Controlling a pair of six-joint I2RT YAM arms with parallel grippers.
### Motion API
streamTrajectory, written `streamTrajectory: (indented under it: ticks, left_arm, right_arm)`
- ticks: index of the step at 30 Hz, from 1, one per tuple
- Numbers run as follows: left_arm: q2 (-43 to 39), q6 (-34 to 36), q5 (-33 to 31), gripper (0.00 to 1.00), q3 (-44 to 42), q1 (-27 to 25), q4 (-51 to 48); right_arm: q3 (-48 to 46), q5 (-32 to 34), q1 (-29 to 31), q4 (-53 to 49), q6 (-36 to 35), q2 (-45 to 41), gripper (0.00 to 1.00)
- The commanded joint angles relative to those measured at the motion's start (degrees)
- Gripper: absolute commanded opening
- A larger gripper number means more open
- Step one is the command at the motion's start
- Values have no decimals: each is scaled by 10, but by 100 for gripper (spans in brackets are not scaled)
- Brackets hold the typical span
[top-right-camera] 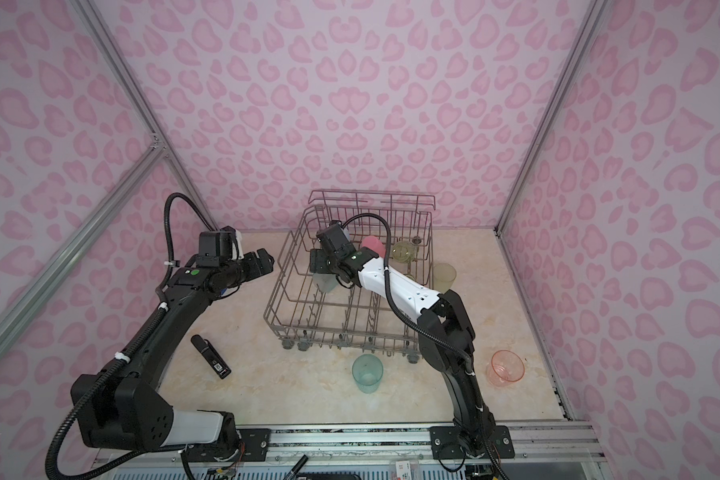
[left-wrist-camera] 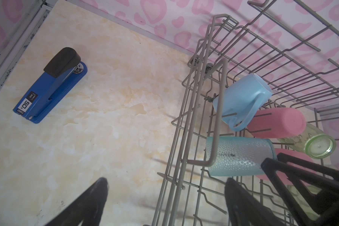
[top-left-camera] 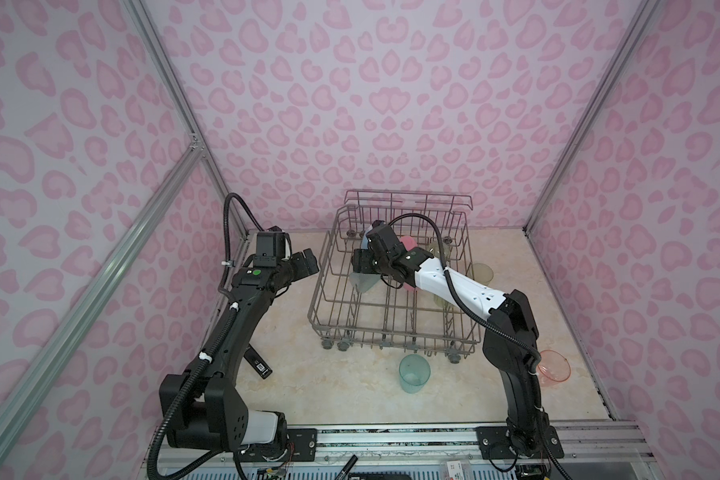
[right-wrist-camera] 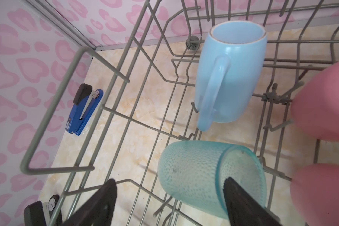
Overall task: Load the cups into the dish rack
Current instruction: 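Set the teal cup on its side between rack tines with right gripper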
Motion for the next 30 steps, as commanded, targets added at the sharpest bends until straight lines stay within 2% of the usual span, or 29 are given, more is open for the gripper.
streamTrajectory:
  ticks: [1,13,18,30]
  left_arm:
    - [3,-4,6,95,-2,1,15]
    - [1,-5,7,95,-3,1,17]
    - [-1,-5,10,95,-3,0,17]
    - [-3,-6,12,95,-4,0,19]
  right_arm:
    - [-5,-1,6,17,6,-3,85]
    - [3,-17,29,32,27,15,84]
    - [-4,2,29,30,20,-4,84]
    - [-61,7,-15,42,25,-40,84]
